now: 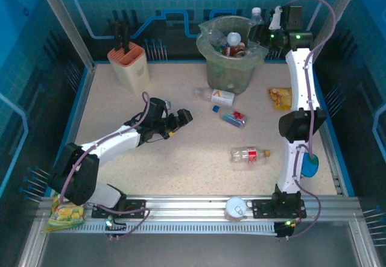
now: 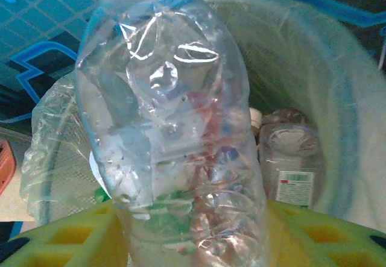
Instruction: Put the plastic bottles in the bin
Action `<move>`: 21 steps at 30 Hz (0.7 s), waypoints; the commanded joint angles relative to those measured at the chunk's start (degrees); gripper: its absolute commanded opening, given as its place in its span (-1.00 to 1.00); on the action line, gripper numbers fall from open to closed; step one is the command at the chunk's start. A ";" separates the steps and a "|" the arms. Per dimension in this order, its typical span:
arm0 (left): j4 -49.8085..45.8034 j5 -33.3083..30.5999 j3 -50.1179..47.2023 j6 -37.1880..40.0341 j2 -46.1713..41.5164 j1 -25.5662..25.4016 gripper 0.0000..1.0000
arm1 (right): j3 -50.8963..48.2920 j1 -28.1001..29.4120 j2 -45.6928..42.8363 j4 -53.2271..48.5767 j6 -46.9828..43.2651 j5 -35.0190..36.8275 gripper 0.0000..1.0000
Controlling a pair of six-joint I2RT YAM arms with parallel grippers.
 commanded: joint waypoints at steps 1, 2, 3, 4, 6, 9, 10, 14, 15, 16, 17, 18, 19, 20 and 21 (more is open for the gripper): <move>-1.93 -1.10 -1.15 0.74 -1.38 0.45 0.96 | 0.30 1.64 0.48 3.33 2.06 -1.62 0.23; -1.78 -1.05 -1.27 0.72 -1.33 0.46 0.97 | 0.22 1.69 0.79 3.27 2.03 -1.72 0.33; -1.68 -0.98 -1.28 0.63 -1.23 0.45 0.97 | 0.25 1.75 1.03 3.05 1.81 -1.70 0.41; -1.54 -1.00 -1.30 0.55 -1.07 0.45 0.96 | 0.24 1.86 1.32 2.62 1.44 -1.68 0.53; -1.22 -0.86 -1.44 0.44 -0.85 0.45 0.97 | 0.20 1.99 1.59 1.80 0.74 -1.44 0.67; -1.19 -0.74 -1.31 0.58 -0.63 0.46 0.97 | 0.20 2.18 1.61 1.40 -0.20 -1.39 0.76; -1.22 -0.67 -1.31 0.55 -0.50 0.45 0.96 | 0.21 2.20 1.51 1.40 -0.42 -1.49 0.77; -1.03 -0.78 -1.41 0.51 -0.33 0.45 0.97 | 0.23 3.35 0.26 1.38 -2.04 -0.90 0.78; -0.98 -0.81 -1.44 0.53 -0.32 0.48 0.97 | 0.20 3.62 -0.35 1.07 -2.50 -0.77 0.78; -1.03 -0.75 -1.46 0.55 -0.24 0.49 0.97 | 0.13 4.00 -1.09 0.61 -3.12 -0.35 0.78; -1.00 -0.83 -1.50 0.42 -0.24 0.47 0.97 | 0.04 4.16 -1.94 0.05 -3.73 0.23 0.78; -0.98 -0.86 -1.62 0.44 -0.16 0.46 0.97 | -0.19 4.37 -2.82 -0.53 -4.20 0.61 0.78; -0.93 -0.93 -1.65 0.46 -0.15 0.46 0.97 | -0.80 4.47 -3.91 -0.99 -4.68 1.02 0.78; -0.88 -0.94 -1.66 0.50 -0.06 0.54 0.97 | -1.85 4.50 -5.23 -1.43 -5.12 1.40 0.82; -0.80 -0.93 -1.67 0.46 0.09 0.47 0.97 | -3.04 4.46 -6.46 -1.57 -5.55 1.62 0.85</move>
